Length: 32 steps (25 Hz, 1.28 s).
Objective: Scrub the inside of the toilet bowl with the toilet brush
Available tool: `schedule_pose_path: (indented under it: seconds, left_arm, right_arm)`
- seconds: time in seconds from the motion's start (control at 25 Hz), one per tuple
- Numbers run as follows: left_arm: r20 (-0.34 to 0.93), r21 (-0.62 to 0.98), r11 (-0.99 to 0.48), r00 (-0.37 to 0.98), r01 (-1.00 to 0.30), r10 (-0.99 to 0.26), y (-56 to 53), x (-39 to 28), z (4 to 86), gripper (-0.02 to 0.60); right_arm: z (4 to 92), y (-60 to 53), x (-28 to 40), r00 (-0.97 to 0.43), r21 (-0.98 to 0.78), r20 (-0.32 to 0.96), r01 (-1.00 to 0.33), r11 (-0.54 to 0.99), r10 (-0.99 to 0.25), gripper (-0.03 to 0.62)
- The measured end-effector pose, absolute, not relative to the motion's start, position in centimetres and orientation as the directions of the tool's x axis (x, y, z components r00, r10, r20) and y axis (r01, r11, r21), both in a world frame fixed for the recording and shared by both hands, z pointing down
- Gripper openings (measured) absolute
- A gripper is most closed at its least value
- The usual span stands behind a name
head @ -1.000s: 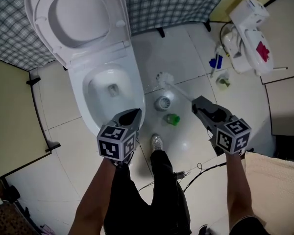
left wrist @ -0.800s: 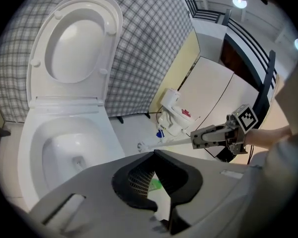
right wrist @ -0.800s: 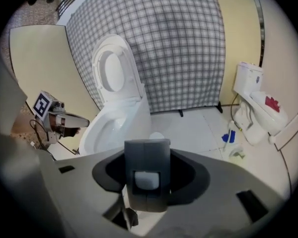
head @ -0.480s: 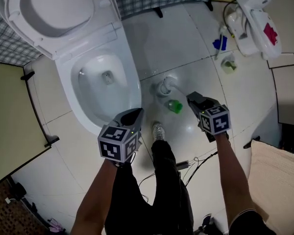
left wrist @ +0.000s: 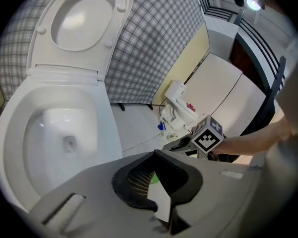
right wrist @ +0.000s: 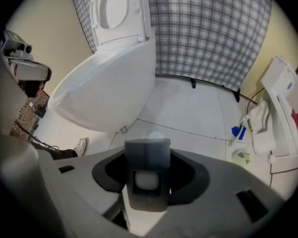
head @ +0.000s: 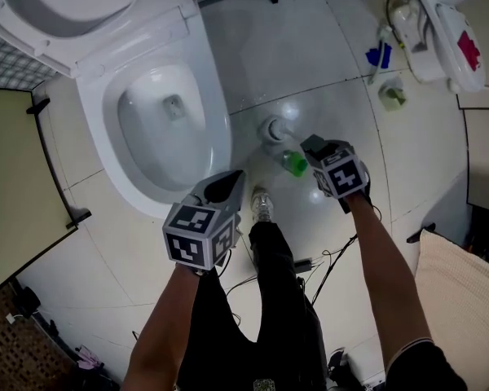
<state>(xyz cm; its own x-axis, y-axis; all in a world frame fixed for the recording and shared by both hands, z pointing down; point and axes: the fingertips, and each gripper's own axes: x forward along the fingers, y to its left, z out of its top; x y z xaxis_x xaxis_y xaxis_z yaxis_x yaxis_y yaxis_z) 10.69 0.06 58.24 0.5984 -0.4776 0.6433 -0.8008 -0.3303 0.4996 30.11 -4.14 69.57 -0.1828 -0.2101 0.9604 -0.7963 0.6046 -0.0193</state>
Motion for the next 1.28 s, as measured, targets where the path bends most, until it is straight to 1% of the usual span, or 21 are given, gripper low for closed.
schedule_pose_path:
  seconds: [0.24,0.6,0.76,0.8,0.88,0.92,0.96,1.0,1.16,1.28]
  left_arm:
    - [0.647,0.499,-0.299,0.58,-0.813,-0.495,-0.2,10.0,58.8,0.008]
    - [0.658,0.497,-0.238,0.541,-0.835,-0.524,-0.8,8.3,59.3,0.008]
    - [0.656,0.49,-0.223,0.525,-0.843,-0.542,-1.5,7.2,58.9,0.008]
    - [0.657,0.487,-0.216,0.518,-0.846,-0.547,-1.6,6.8,58.9,0.008]
    - [0.659,0.483,-0.205,0.508,-0.851,-0.554,-1.7,6.1,58.8,0.008]
    - [0.659,0.483,-0.202,0.506,-0.852,-0.556,-1.7,5.9,58.8,0.008]
    - [0.658,0.484,-0.201,0.506,-0.852,-0.558,-1.7,5.6,58.6,0.008]
    - [0.656,0.484,-0.203,0.507,-0.851,-0.559,-1.7,5.4,58.3,0.008]
    - [0.647,0.476,-0.218,0.508,-0.852,-0.569,-1.5,4.3,55.9,0.008]
    - [0.627,0.454,-0.235,0.496,-0.859,-0.601,-2.2,2.7,52.3,0.008]
  right_arm:
    - [72.2,-5.4,28.1,-0.181,-0.026,0.97,-0.742,0.669,-0.163,0.199]
    - [74.9,-7.3,26.1,-0.15,-0.024,0.982,-0.697,0.717,-0.113,0.202]
    - [74.6,-9.0,25.2,-0.177,0.004,0.968,-0.704,0.71,-0.18,0.209]
    - [74.4,-9.3,25.1,-0.181,0.015,0.963,-0.704,0.71,-0.201,0.219]
    - [73.8,-9.7,25.1,-0.192,0.024,0.955,-0.712,0.702,-0.227,0.293]
    - [73.5,-9.7,25.3,-0.2,0.018,0.952,-0.72,0.694,-0.232,0.319]
    - [73.1,-9.6,25.6,-0.207,0.013,0.949,-0.728,0.685,-0.238,0.364]
    - [72.4,-9.6,25.9,-0.213,0.013,0.945,-0.734,0.678,-0.249,0.377]
    - [66.1,-9.3,26.0,-0.265,0.024,0.904,-0.754,0.657,-0.337,0.377]
    - [58.6,-9.5,23.2,-0.361,0.011,0.834,-0.745,0.667,-0.418,0.377]
